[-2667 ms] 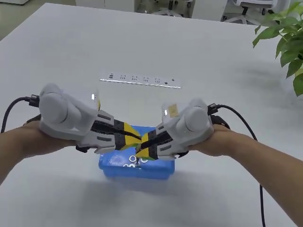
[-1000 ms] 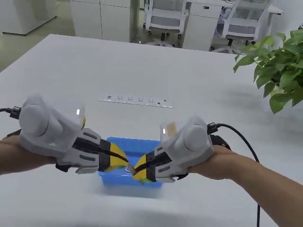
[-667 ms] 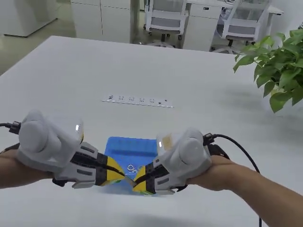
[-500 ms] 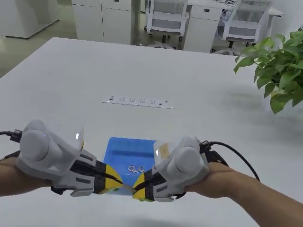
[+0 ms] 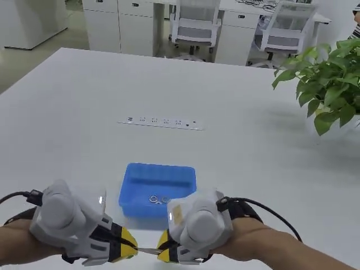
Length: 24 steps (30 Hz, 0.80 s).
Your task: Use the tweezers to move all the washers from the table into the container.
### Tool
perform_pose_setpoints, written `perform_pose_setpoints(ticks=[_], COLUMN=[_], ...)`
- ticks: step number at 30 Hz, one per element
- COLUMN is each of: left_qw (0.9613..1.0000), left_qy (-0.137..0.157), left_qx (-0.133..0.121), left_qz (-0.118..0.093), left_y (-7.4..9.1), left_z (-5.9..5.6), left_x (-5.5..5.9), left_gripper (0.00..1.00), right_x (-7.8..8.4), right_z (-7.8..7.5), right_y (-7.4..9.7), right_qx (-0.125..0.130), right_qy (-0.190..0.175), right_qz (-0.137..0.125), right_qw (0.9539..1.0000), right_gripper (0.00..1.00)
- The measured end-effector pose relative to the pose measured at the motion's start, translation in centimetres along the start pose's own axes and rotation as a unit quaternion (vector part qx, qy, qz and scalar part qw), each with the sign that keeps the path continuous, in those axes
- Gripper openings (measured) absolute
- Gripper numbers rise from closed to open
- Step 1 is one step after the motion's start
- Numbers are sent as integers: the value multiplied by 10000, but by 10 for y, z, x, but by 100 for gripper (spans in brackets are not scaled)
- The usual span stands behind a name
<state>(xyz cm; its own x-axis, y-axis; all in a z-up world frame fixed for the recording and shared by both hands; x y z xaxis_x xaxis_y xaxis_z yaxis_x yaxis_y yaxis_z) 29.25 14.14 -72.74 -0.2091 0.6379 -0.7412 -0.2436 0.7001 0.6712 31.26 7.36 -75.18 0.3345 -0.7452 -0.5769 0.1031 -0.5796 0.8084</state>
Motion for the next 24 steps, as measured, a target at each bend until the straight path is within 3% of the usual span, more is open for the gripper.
perform_pose_setpoints(ticks=[9, 19, 22, 24], left_qw=[9995, 9974, 9967, 9968], left_qy=[67, 128, 464, 463], left_qx=[-69, -108, -177, -188], left_qz=[305, 695, 641, 628], left_y=[-18, -29, -27, -27], left_z=[-3, -1, 2, 2], left_x=[22, 37, 37, 37], left_gripper=[6, 6, 7, 7], right_x=[11, 13, 14, 15], right_z=[6, 7, 5, 5], right_y=[-9, -17, -16, -16], right_qx=[46, 104, 128, 128], right_qy=[6, 84, -5, -127], right_qz=[171, 292, 239, 208], right_qw=[9998, 9995, 9996, 9996], right_gripper=[8, 9, 9, 10])
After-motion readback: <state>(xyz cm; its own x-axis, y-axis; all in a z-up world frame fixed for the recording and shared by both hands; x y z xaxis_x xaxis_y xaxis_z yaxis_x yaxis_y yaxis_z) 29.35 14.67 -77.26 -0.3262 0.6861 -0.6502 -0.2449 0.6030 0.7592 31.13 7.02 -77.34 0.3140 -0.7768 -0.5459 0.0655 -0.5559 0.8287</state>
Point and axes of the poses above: the centre of the closed fingertips' face, and the gripper's own axes: y roughly backward along the fingers, z roughly to its left, x roughly out of its underside, the point moved 4 cm from there along y, roughly backward along the fingers, and after that the axes turned 1 degree about -x, right-handed, at the moved point
